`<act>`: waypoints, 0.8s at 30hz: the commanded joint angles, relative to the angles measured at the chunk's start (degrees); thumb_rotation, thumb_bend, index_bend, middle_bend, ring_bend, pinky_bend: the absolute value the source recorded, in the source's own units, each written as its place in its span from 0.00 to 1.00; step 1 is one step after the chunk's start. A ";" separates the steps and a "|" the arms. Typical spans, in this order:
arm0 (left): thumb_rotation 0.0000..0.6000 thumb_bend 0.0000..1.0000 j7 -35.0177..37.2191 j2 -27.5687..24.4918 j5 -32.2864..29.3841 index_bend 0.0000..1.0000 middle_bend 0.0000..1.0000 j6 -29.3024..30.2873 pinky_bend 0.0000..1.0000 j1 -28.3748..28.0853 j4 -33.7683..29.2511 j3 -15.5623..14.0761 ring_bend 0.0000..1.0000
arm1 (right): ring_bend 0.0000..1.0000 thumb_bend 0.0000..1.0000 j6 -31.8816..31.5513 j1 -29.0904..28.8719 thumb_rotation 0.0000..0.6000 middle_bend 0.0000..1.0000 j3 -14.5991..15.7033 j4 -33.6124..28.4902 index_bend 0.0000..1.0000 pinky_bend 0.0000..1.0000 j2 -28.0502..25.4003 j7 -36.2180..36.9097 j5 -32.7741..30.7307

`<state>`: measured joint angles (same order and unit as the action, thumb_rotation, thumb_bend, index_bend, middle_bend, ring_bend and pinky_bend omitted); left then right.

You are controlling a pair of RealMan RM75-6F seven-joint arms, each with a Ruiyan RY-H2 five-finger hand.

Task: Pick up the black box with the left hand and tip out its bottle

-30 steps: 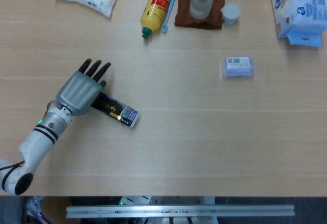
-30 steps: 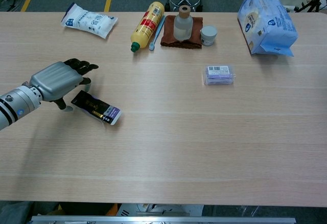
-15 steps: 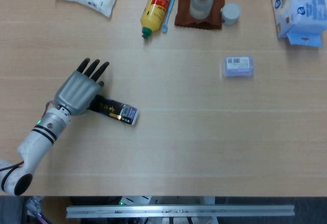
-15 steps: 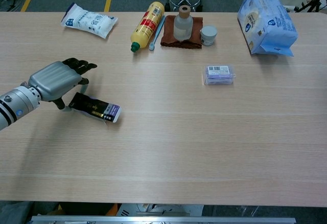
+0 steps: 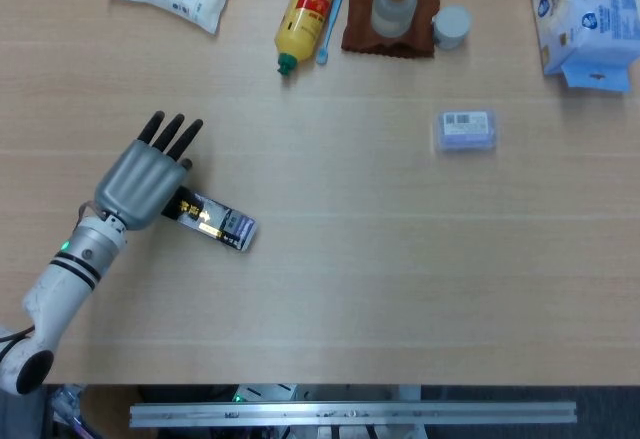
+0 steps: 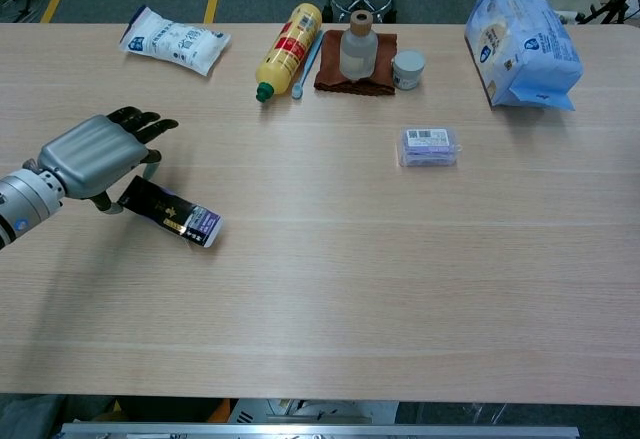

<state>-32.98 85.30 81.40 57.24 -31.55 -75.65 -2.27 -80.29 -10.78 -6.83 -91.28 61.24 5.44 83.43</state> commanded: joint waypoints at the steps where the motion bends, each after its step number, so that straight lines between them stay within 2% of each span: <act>1: 1.00 0.03 -3.63 -1.43 0.08 0.60 0.00 1.72 0.09 0.59 -2.30 -0.16 0.00 | 0.03 0.21 -0.15 0.03 1.00 0.10 -0.01 0.01 0.10 0.16 0.02 0.09 0.14; 11: 1.00 0.03 -17.81 -4.91 3.05 0.61 0.00 8.82 0.09 2.24 -7.78 -0.46 0.00 | 0.03 0.21 -0.68 0.28 1.00 0.10 0.04 0.50 0.10 0.16 0.25 0.83 0.48; 15: 1.00 0.03 -22.63 -5.69 6.25 0.61 0.00 11.94 0.09 2.68 -7.29 -0.74 0.00 | 0.03 0.21 -1.02 0.47 1.00 0.10 0.09 0.60 0.10 0.16 0.19 1.04 0.69; 24: 1.00 0.03 -27.41 -5.50 12.55 0.61 0.00 16.38 0.14 3.09 -2.75 -0.80 0.00 | 0.03 0.21 -1.29 0.59 1.00 0.10 0.06 0.42 0.10 0.16 0.16 0.95 0.82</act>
<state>-59.84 79.72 93.17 73.09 -28.56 -79.07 -3.05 -81.59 -10.20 -6.78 -90.86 61.41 6.38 84.24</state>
